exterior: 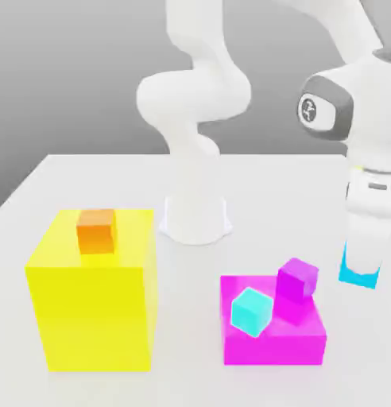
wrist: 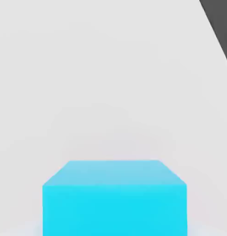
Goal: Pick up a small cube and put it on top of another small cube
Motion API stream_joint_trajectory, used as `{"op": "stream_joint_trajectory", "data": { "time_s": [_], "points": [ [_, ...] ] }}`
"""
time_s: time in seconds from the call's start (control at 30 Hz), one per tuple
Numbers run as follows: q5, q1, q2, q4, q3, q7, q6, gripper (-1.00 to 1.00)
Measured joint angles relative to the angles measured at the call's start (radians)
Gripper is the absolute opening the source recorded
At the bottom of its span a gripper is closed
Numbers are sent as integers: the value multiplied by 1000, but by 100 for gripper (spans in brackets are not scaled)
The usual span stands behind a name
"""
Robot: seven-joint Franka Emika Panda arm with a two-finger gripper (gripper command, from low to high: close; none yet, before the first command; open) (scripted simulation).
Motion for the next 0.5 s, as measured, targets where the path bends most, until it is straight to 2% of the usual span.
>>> {"op": "stream_joint_trajectory", "data": {
  "time_s": [0.2, 0.37, 0.4, 0.5],
  "points": [
    [10, -42, -204, -152, 2, 131, -51, -100],
    [-5, -60, -82, -205, 16, 163, 124, -100],
    [-9, -62, -57, -210, 18, 166, 154, 100],
    [-8, -62, -57, -210, 18, 166, 154, 100]
  ]
}}
